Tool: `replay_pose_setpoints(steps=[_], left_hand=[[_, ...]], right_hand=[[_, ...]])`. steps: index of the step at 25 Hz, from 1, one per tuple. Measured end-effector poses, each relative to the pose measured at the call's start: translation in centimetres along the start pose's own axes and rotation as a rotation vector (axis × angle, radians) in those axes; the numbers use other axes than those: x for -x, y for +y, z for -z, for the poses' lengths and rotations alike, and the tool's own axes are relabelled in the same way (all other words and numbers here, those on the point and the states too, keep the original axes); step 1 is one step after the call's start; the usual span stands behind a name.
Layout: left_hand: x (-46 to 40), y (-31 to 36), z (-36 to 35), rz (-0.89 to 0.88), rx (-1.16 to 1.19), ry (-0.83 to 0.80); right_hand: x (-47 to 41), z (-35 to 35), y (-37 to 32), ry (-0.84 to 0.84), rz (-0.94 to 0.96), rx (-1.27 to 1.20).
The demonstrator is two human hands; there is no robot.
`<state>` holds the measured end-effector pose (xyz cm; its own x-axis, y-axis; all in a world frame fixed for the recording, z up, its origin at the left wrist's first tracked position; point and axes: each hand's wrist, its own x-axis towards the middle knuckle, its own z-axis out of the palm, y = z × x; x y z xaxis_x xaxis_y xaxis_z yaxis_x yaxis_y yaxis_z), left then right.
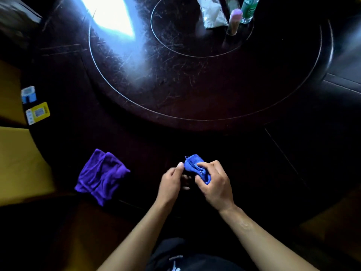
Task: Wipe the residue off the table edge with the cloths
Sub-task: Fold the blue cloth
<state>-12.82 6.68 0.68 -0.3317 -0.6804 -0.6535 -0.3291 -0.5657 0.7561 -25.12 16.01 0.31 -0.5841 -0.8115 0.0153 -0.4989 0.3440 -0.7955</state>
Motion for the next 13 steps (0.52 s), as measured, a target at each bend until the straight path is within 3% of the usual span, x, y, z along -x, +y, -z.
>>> replay_pose_setpoints(steps=[2, 5, 7, 11, 13], left_hand=[[2.8, -1.6, -1.9, 0.218, 0.325, -0.099], [6.5, -3.7, -3.8, 0.167, 0.489, -0.060], [9.2, -4.6, -4.8, 0.127, 0.525, -0.023], [14.2, -7.0, -6.5, 0.147, 0.591, -0.067], [16.1, -8.1, -6.5, 0.166, 0.595, -0.128]], right_hand=[[3.0, 1.7, 0.3, -0.056, 0.104, 0.079], [7.0, 4.1, 0.8, -0.220, 0.248, 0.099], [9.7, 6.2, 1.4, -0.290, 0.252, -0.019], [14.2, 9.9, 4.0, -0.108, -0.103, -0.255], [15.0, 10.8, 4.9, -0.206, -0.403, -0.386]])
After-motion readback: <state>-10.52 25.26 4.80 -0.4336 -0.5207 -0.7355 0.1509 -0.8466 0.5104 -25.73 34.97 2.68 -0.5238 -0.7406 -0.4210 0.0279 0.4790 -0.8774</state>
